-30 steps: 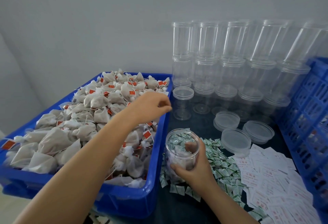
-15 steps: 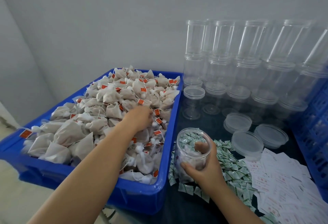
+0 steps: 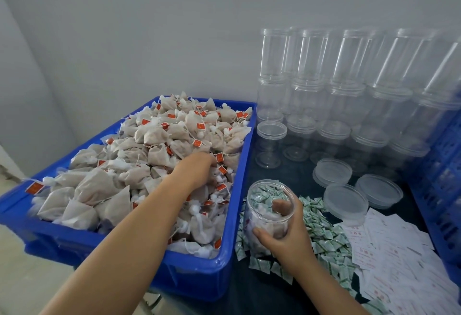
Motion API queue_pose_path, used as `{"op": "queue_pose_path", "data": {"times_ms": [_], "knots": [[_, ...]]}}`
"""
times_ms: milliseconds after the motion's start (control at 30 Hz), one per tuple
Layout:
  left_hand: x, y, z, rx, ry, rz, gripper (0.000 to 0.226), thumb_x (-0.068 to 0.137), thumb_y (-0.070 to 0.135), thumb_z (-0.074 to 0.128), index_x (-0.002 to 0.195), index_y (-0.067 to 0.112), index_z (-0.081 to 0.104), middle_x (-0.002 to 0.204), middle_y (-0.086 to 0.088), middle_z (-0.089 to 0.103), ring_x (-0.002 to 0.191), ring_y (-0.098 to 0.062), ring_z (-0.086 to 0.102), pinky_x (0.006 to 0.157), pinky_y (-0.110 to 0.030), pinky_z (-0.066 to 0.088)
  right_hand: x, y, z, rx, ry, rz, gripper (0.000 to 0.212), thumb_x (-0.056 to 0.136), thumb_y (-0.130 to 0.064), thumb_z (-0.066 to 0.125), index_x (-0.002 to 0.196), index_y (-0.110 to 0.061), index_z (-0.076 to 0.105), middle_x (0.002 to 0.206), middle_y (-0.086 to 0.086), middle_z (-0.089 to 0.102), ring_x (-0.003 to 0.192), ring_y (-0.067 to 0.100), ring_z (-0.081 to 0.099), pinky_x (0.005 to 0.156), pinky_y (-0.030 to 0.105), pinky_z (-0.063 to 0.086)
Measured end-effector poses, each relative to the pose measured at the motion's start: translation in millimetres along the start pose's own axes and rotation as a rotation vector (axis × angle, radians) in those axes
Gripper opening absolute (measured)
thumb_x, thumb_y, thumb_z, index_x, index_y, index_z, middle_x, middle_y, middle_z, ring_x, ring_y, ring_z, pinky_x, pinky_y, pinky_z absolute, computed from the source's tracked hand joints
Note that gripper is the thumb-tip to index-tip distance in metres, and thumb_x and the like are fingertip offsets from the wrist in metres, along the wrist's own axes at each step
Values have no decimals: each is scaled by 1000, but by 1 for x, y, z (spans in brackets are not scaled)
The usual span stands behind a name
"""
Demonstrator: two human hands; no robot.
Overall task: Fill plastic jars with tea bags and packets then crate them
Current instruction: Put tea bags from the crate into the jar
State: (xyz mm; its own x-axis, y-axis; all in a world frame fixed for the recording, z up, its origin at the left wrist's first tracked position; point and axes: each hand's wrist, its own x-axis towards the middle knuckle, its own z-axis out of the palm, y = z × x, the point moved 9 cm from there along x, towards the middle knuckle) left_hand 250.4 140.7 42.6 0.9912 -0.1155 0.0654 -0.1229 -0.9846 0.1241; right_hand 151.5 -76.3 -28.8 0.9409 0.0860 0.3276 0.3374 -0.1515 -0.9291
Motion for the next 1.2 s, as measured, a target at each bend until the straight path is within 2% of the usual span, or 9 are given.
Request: {"op": "queue_pose_path", "data": {"times_ms": [133,267,433,533,600,700,833,1033,1200], "knots": [[-4,0,-11,-65,74,-2,27,84,31,68,107,16,66,104,-2,64,94,-21,59,84,-38,51,-1,-1,1,-6,-5,9,90,54,-56,82,123,-77,29,126,-11,49,106,-16,52,75,3,48],[-14,16,-29,-200,155,34,23,85,41,66,76,22,58,75,5,58,71,-15,56,61,-25,44,-1,-3,0,3,0,14,89,52,-56,81,121,-78,30,124,-10,49,104,-17,53,72,3,48],[-32,54,-59,-484,284,180,20,84,47,63,79,28,59,75,11,60,71,-5,53,63,-23,41,-1,1,1,52,8,34,98,52,-53,84,135,-59,33,123,-6,52,104,-13,56,72,5,50],[-44,87,-64,-583,256,321,29,83,52,59,95,27,66,81,15,62,78,-1,52,65,-17,35,-1,8,1,69,29,49,101,53,-51,84,140,-48,33,122,-5,55,106,-10,57,77,6,49],[-49,101,-63,-645,228,379,36,82,55,57,103,28,66,89,16,65,85,1,53,68,-16,39,-1,12,1,73,36,61,101,54,-52,85,141,-45,34,121,-8,55,107,-8,57,78,8,49],[-50,108,-56,-735,146,403,23,84,42,65,104,31,65,93,17,66,89,3,57,78,-13,45,-1,15,3,105,39,72,101,54,-48,87,141,-40,36,119,-14,57,108,-6,59,78,8,50],[-53,112,-48,-704,61,434,17,86,36,66,100,29,65,90,14,65,84,0,58,77,-16,47,-1,14,3,126,49,81,97,53,-48,85,136,-50,34,116,-23,56,110,-10,57,79,5,48],[-58,125,-42,-418,26,524,22,86,40,65,103,26,65,93,12,64,88,-2,51,82,-24,44,-1,6,5,168,36,43,97,60,-37,85,143,-37,37,131,1,55,114,0,61,83,10,51],[-60,128,-40,-286,6,551,20,88,38,63,100,24,68,87,18,60,82,1,46,81,-21,42,-2,7,6,182,42,37,91,62,-31,86,138,-46,41,126,-13,61,118,12,62,87,19,54]]}}
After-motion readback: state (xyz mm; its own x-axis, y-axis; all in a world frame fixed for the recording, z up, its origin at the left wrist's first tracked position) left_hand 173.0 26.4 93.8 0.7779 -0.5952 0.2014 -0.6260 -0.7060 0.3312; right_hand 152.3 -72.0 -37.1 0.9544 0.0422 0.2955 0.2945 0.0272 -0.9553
